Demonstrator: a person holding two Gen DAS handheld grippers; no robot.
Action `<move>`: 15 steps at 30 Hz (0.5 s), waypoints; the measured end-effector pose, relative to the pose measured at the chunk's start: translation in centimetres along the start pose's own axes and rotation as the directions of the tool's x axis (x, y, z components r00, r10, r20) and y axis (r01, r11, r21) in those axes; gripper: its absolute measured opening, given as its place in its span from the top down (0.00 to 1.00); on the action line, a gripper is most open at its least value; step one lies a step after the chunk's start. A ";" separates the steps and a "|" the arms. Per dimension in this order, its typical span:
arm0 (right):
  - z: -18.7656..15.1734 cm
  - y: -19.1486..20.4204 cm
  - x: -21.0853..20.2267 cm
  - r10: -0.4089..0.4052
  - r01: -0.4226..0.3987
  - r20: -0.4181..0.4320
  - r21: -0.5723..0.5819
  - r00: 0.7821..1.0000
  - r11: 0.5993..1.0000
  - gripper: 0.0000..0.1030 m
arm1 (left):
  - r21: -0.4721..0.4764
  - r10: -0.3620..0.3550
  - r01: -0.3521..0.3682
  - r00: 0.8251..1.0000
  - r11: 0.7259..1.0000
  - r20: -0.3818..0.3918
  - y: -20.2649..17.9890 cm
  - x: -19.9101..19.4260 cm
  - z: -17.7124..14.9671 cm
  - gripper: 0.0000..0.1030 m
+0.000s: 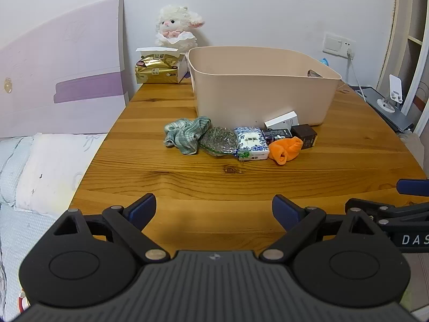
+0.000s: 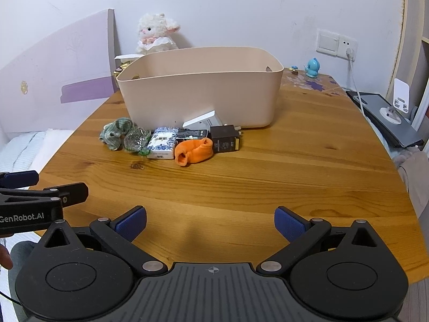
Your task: Organize objects
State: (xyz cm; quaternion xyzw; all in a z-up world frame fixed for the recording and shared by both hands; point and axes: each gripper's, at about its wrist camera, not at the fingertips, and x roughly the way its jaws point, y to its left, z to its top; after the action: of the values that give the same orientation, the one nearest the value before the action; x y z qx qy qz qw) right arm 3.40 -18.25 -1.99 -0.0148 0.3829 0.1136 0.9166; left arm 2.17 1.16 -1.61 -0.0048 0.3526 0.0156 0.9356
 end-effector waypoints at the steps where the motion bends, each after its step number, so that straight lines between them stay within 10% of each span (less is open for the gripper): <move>1: 0.0 0.0 0.1 0.001 -0.001 0.000 0.000 1.000 1.000 0.00 | -0.001 0.001 -0.001 1.000 1.000 0.000 0.0 0.0 0.0 0.09; 15: 0.4 -0.4 0.7 0.005 -0.005 -0.005 0.007 1.000 1.000 0.00 | 0.022 0.002 -0.002 1.000 1.000 -0.008 -0.5 0.5 0.3 0.09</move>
State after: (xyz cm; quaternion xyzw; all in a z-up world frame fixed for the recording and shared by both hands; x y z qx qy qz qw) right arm 4.23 -18.49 -2.19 -0.0112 0.3856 0.1145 0.9155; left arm 2.76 0.70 -1.77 0.0060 0.3564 0.0126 0.9342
